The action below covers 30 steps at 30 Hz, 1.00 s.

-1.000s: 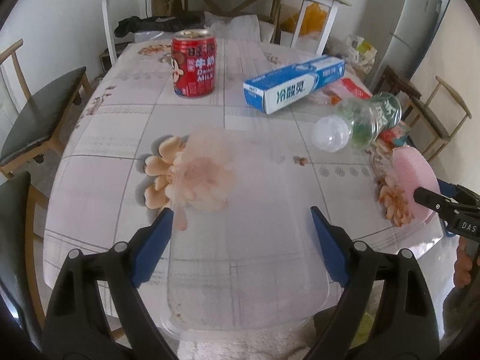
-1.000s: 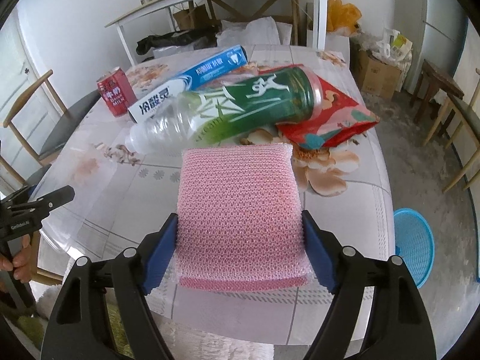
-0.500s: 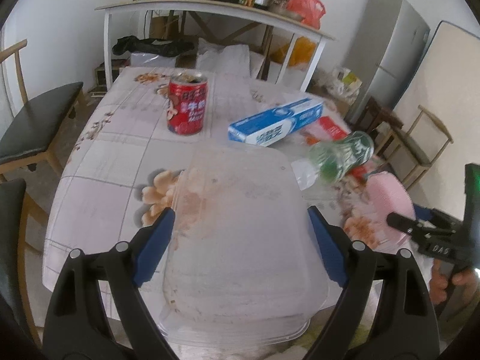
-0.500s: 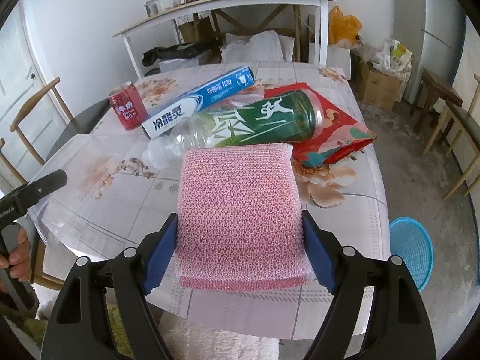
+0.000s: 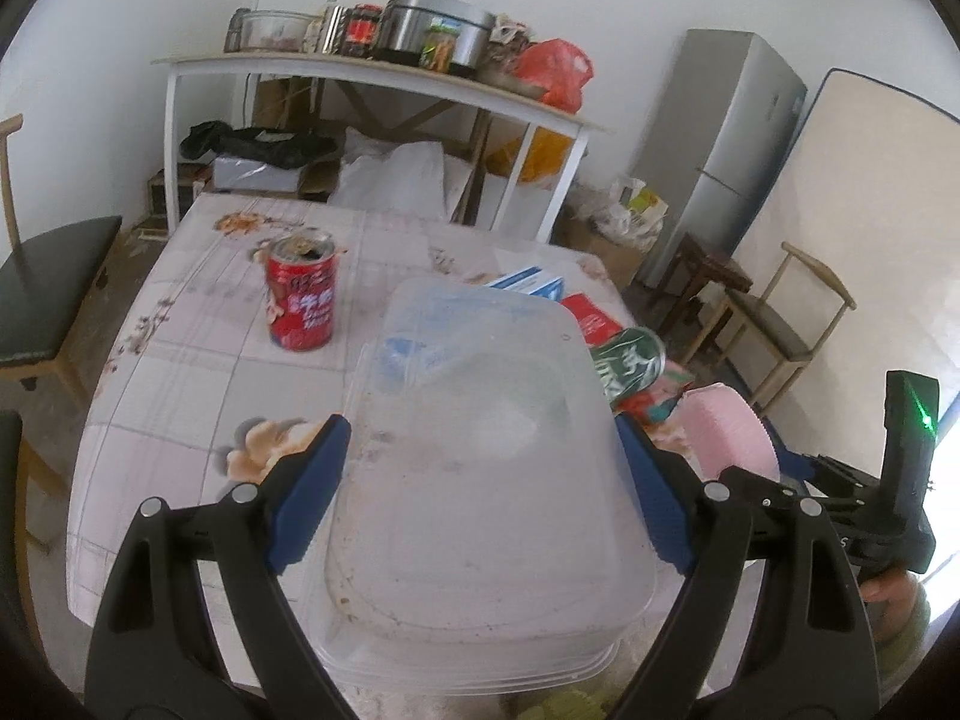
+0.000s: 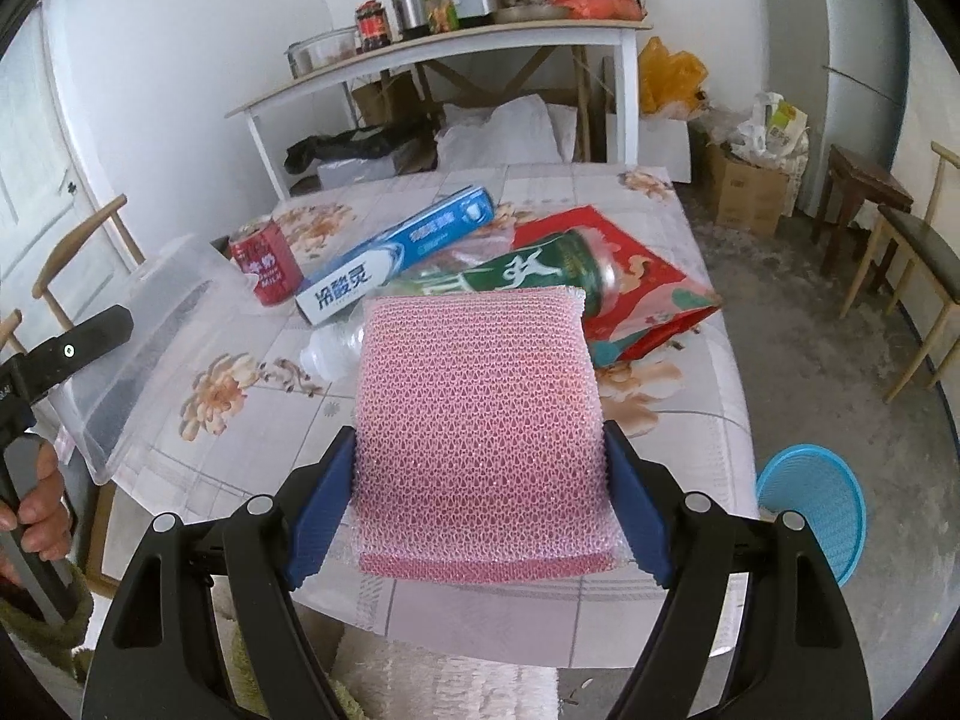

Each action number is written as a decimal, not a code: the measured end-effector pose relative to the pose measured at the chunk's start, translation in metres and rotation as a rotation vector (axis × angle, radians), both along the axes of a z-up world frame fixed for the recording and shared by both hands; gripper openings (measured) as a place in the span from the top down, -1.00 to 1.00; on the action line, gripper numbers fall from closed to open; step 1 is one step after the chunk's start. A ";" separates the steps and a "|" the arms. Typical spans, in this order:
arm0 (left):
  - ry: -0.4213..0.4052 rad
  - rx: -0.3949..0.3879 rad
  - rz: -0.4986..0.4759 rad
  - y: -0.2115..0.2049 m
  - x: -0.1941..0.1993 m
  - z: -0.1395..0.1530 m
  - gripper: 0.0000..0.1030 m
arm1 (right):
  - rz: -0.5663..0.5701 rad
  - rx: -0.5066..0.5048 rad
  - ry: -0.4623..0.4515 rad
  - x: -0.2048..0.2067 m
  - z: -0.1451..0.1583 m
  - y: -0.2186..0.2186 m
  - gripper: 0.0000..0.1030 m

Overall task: Collect trash
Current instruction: 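Lift the pink sponge with the right gripper while the left gripper lifts the clear container, then carry sponge and container over the blue wastebasket and open both grippers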

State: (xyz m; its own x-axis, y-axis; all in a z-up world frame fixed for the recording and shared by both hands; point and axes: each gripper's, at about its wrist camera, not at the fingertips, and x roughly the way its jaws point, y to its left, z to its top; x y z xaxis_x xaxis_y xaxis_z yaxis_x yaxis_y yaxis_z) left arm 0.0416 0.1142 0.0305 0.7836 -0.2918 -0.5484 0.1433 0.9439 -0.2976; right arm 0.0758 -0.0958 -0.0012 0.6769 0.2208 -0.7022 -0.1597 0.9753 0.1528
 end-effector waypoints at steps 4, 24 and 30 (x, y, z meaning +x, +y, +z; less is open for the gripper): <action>-0.028 -0.008 -0.028 -0.009 0.003 0.009 -0.62 | -0.030 0.017 -0.017 -0.003 0.006 -0.013 -0.49; -0.063 -0.048 -0.303 -0.127 0.060 0.039 -0.62 | -0.293 0.106 -0.065 -0.020 0.012 -0.118 -0.49; -0.023 -0.050 -0.418 -0.183 0.082 0.032 -0.62 | -0.409 0.141 -0.045 -0.028 -0.004 -0.166 -0.49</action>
